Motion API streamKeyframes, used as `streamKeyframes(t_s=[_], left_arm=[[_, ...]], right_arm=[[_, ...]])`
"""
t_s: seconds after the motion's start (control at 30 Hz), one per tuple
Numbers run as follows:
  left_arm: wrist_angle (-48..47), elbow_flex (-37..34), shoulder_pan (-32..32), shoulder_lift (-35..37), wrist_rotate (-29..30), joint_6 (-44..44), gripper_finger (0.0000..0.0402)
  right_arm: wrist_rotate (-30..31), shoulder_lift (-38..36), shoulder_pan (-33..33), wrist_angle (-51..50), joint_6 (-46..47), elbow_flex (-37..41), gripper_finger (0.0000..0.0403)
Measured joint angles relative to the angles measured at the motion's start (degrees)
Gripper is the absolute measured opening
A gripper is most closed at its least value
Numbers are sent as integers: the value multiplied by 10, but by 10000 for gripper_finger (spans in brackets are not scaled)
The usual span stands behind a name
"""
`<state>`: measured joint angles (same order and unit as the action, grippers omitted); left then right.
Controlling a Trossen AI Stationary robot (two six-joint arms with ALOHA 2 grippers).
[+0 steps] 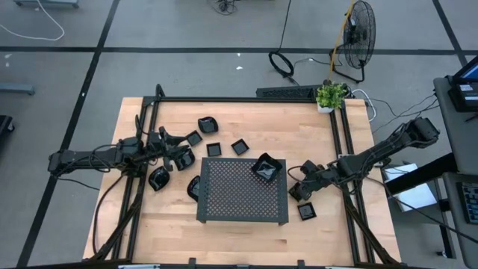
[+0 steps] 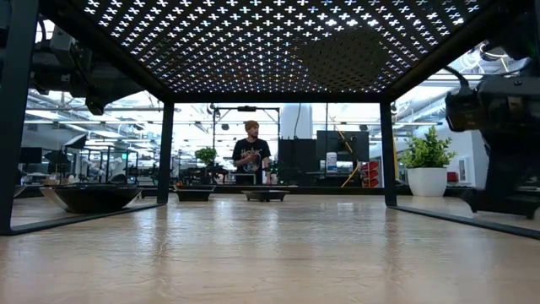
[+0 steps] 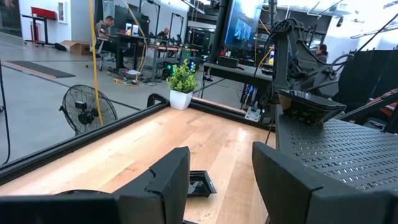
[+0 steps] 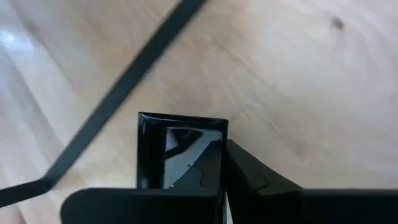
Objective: Pick & Place Mini shaped plates
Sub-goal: Put the black square plate on the shelf
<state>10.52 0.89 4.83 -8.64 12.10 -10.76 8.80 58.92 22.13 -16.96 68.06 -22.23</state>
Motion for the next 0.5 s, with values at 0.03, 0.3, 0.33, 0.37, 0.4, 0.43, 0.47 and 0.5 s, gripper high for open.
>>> streamKeyframes(t_s=[0.03, 0.3, 0.33, 0.37, 0.4, 0.43, 0.47, 0.5], left_arm=[[0, 0, 0, 0, 0, 0, 177], [0, 0, 0, 0, 0, 0, 177], [0, 0, 0, 0, 0, 0, 177], [0, 0, 0, 0, 0, 0, 177], [0, 0, 0, 0, 0, 0, 177], [0, 0, 0, 0, 0, 0, 177], [0, 0, 0, 0, 0, 0, 177], [0, 0, 0, 0, 0, 0, 177]], right_arm=[[1, -10, 0, -1, -5, 0, 2], [-46, -116, 0, -1, -69, 0, 1], [-58, -127, 0, -1, -70, 0, 1], [-71, -137, 0, 0, -67, 0, 1], [-82, -147, 0, -1, -67, 0, 1], [-99, -154, 1, -1, -70, -1, 1], [-118, -160, 3, 0, -78, -1, 1], [-138, -164, 6, 4, -86, -1, 1]])
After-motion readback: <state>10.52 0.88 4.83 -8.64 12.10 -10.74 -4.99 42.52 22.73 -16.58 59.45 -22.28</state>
